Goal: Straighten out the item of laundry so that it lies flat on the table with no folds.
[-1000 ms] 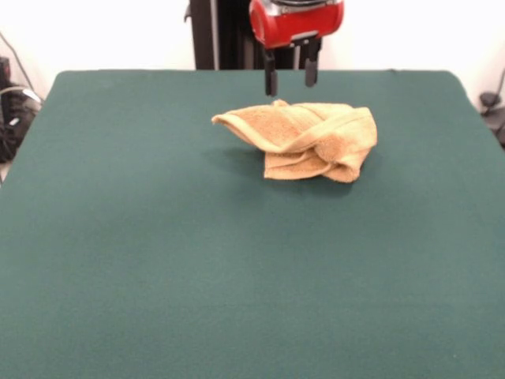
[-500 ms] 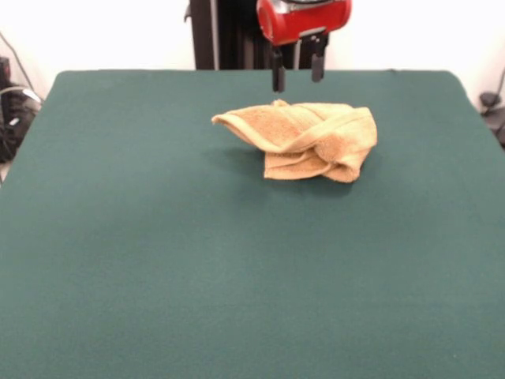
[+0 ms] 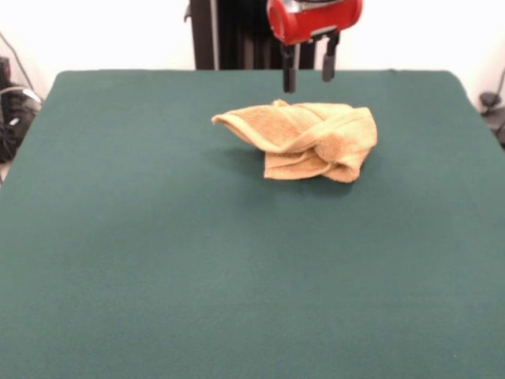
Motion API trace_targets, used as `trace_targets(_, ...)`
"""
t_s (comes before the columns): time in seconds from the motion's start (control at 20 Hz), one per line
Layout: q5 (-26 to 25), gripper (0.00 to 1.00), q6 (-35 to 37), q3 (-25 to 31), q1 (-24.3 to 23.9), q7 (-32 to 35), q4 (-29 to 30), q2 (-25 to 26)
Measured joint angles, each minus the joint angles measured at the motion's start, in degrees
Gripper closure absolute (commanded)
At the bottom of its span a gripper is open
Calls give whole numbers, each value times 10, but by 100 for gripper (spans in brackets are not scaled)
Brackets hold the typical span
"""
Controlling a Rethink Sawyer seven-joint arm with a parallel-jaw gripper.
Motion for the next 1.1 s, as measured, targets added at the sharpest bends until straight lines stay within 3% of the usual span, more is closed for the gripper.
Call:
trace_targets(0.65, -4, 0, 3, 9, 0, 0, -9, 12)
trace_targets(1.1, -33, 0, 25, 20, -5, 0, -9, 27)
